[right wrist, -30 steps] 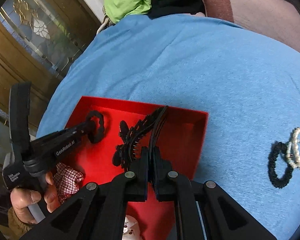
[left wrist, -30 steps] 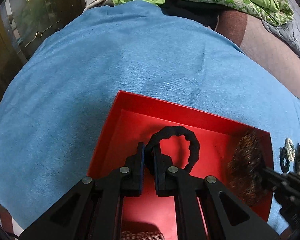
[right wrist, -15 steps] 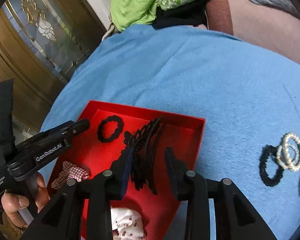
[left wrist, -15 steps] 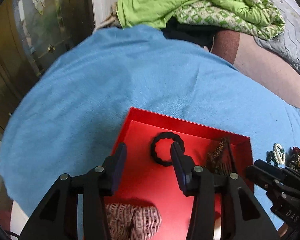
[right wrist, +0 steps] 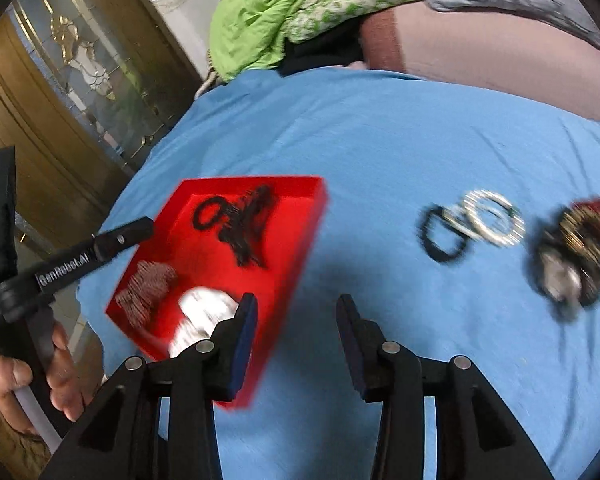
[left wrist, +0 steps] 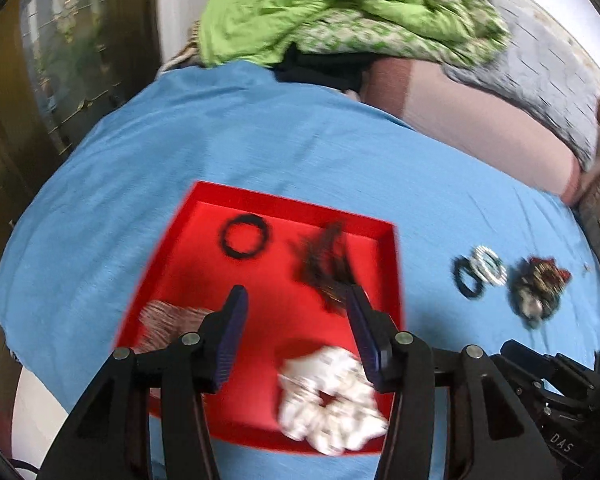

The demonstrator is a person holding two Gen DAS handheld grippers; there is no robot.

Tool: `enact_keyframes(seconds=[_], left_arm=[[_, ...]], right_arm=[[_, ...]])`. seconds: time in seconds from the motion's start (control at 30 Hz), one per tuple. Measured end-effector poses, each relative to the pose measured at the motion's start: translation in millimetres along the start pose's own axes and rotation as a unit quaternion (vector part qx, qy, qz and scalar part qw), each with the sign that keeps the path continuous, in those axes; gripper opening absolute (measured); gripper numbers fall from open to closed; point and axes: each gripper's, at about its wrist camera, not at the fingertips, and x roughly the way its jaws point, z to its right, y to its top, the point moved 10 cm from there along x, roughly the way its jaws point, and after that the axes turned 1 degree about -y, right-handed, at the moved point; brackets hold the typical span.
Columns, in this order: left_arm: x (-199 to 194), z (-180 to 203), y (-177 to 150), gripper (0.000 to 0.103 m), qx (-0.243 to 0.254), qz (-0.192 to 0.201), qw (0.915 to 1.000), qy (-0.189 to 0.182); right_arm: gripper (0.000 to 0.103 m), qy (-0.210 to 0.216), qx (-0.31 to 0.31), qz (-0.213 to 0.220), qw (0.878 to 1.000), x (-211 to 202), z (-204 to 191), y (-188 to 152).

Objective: Organize jewelry
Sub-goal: 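Withdraw both open tools from the tray toward the remaining pile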

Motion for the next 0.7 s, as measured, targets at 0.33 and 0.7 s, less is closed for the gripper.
enact_keyframes(seconds=[0.33,0.7], left_arm=[[0.5,98.5,-40.5,0.050,0.076,-0.035,0.9952,-0.051],[20.2,196.4,-52.8,0.050,0.140,-0.063,0.9827,-0.104]], right_arm=[[0.048,-0.067,0.102,0.026,0.992,-69.0,132.7,-50.6],[0.048,-0.092,0.180,0.059,0.978,-93.2,221.5,-58.3]])
